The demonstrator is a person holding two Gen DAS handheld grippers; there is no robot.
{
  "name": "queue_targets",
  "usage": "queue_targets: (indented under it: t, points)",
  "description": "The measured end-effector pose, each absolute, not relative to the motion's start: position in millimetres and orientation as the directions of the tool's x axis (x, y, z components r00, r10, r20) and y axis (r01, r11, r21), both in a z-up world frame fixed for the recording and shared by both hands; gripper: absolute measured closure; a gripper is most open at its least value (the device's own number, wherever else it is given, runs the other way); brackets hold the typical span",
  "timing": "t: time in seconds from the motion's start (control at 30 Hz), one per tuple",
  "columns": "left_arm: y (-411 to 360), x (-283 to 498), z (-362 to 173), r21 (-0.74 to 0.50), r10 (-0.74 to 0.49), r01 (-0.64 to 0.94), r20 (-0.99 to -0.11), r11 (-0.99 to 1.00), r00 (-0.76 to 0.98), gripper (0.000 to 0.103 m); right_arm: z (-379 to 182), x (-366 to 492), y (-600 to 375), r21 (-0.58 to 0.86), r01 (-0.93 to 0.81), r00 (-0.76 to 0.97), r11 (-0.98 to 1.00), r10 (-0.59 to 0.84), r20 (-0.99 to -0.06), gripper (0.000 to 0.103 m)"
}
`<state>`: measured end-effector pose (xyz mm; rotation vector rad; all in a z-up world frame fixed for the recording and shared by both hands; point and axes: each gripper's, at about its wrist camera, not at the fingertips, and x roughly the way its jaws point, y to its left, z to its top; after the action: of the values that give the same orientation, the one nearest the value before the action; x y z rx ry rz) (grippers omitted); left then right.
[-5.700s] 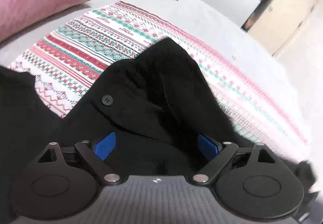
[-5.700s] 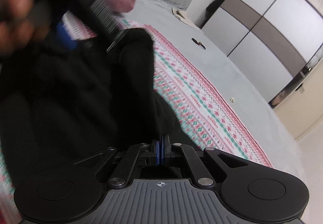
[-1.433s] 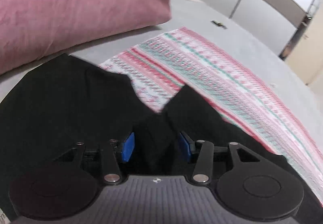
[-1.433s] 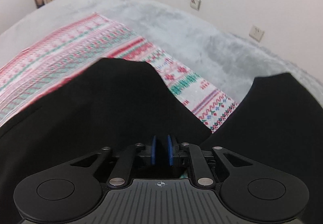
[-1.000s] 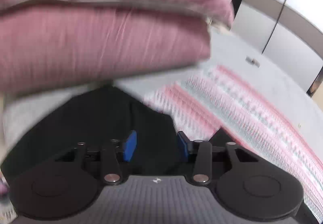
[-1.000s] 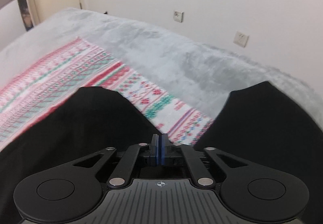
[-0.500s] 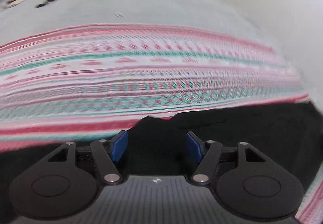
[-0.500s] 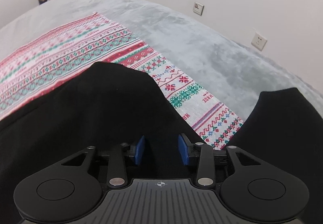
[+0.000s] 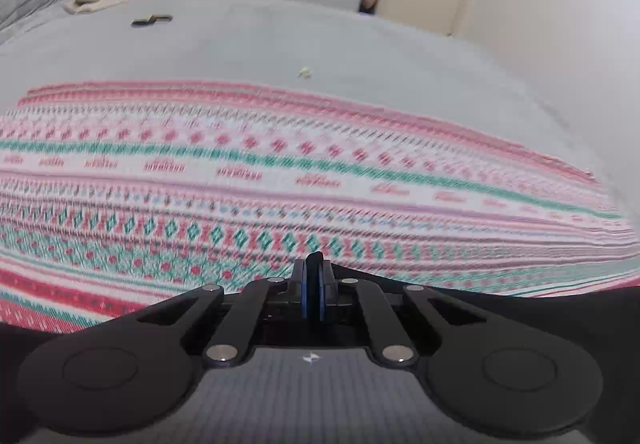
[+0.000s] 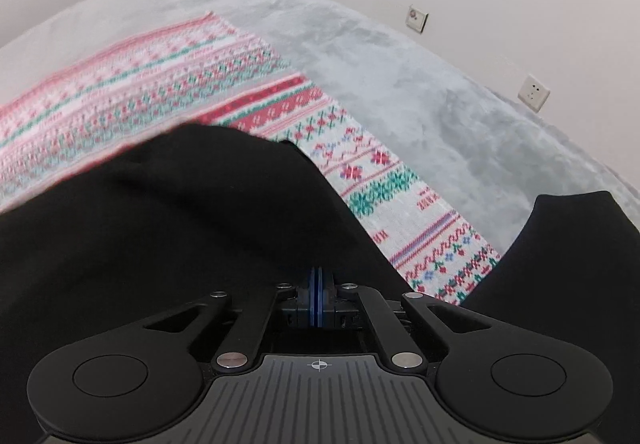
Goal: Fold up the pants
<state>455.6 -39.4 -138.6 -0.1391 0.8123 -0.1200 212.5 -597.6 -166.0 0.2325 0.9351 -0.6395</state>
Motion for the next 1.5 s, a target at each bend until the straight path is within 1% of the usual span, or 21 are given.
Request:
queue_targets:
  t: [0.1,0.2,0.27,0.33,0.4,0.47,0.53,0.6,0.63,0.77,0.87,0.93,0.97,1.03,1.07,1.1,1.13,1.23,1.33,1.43,1.5]
  points:
    - [-35.4,454.7,-146.3,-0.193,-0.145,0.005,-0.717,0.981,0.681,0.079,-161.6,207.0,-602.3,-0.083,0.612,0.408,0.786,-0.405,-0.818,0.103]
    - [-41.1,455.2,-150.6,-0.143,-0.116,0.018,-0.717,0.99,0.688,0.078,-157.0,199.9,-602.4,-0.085,0.585,0.43,0.807,-0.397,-0.811,0.101]
    - [-36.8,450.7,-152.2,-0.152,-0.124,0.022,-0.706,0.988,0.698,0.078,-152.6,196.3,-605.3,-0.064,0.571,0.481,0.818,-0.397,-0.782,0.088]
    - [-29.9,450.6,-151.2,-0.191,-0.141,0.007,-0.699,0.982,0.701,0.079,-147.0,194.0,-616.3,-0.031,0.617,0.521,0.787,-0.437,-0.733,0.081]
    - [-28.8,452.3,-149.1,-0.194,-0.146,0.012,-0.694,0.981,0.705,0.079,-144.0,193.4,-632.3,0.071,0.65,0.57,0.757,-0.423,-0.704,0.074]
    - [-29.8,452.0,-147.1,-0.178,-0.137,0.018,-0.687,0.984,0.714,0.079,-147.2,197.1,-648.5,0.211,0.644,0.633,0.735,-0.357,-0.687,0.065]
    - [-28.5,453.3,-150.0,-0.192,-0.14,0.008,-0.687,0.981,0.713,0.079,-154.1,206.6,-657.2,0.292,0.623,0.664,0.725,-0.294,-0.687,0.057]
    - [-25.6,451.5,-153.1,-0.208,-0.132,-0.023,-0.699,0.978,0.703,0.068,-163.1,213.1,-659.0,0.372,0.605,0.689,0.704,-0.229,-0.687,0.057]
    - [-24.4,448.9,-153.2,-0.207,-0.12,-0.039,-0.698,0.978,0.706,0.065,-164.5,215.8,-657.3,0.397,0.586,0.703,0.706,-0.199,-0.682,0.057]
    - [-40.2,417.0,-139.1,-0.152,-0.102,0.006,-0.635,0.988,0.766,0.057,-140.6,224.0,-627.9,0.336,0.409,0.779,0.848,-0.133,-0.613,0.059]
    - [-61.3,400.1,-148.2,-0.175,-0.17,0.072,-0.653,0.982,0.738,0.057,-134.6,230.6,-602.9,0.273,0.285,0.758,0.919,-0.042,-0.651,0.061]
    - [-75.2,387.4,-156.5,-0.197,-0.214,0.109,-0.66,0.974,0.721,0.057,-135.1,231.9,-597.6,0.206,0.279,0.751,0.938,-0.079,-0.656,0.062]
    - [-80.6,382.2,-159.4,-0.196,-0.221,0.12,-0.654,0.973,0.723,0.054,-133.5,229.2,-604.0,0.178,0.346,0.756,0.921,-0.162,-0.634,0.057]
    - [-94.0,374.3,-168.2,-0.153,-0.216,0.154,-0.65,0.976,0.728,0.035,-131.5,216.6,-633.0,0.261,0.533,0.755,0.805,-0.314,-0.575,0.056]
    - [-100.8,374.0,-176.3,-0.102,-0.191,0.165,-0.654,0.981,0.732,0.022,-135.3,210.3,-648.0,0.35,0.563,0.766,0.749,-0.314,-0.56,0.052]
    - [-105.9,370.7,-183.8,-0.05,-0.168,0.176,-0.63,0.983,0.758,0.019,-142.0,209.0,-659.8,0.417,0.559,0.778,0.717,-0.281,-0.562,0.046]
    - [-107.6,367.1,-189.9,-0.027,-0.157,0.176,-0.601,0.984,0.783,0.018,-150.2,212.4,-666.3,0.436,0.553,0.775,0.71,-0.246,-0.582,0.037]
    - [-110.8,364.8,-190.6,-0.002,-0.131,0.161,-0.59,0.987,0.796,0.015,-172.5,227.7,-663.1,0.371,0.558,0.724,0.743,-0.217,-0.654,0.036]
    - [-105.9,365.6,-191.2,-0.025,-0.137,0.152,-0.586,0.988,0.798,0.014,-173.0,229.6,-647.8,0.392,0.458,0.769,0.798,-0.134,-0.626,0.04]
    - [-104.4,365.8,-191.1,-0.026,-0.134,0.146,-0.585,0.989,0.8,0.013,-149.9,225.1,-624.1,0.325,0.328,0.811,0.887,-0.088,-0.578,0.04]
    - [-107.0,368.1,-195.4,-0.019,-0.133,0.151,-0.585,0.988,0.8,0.012,-137.3,223.3,-601.7,0.232,0.221,0.81,0.947,-0.046,-0.585,0.04]
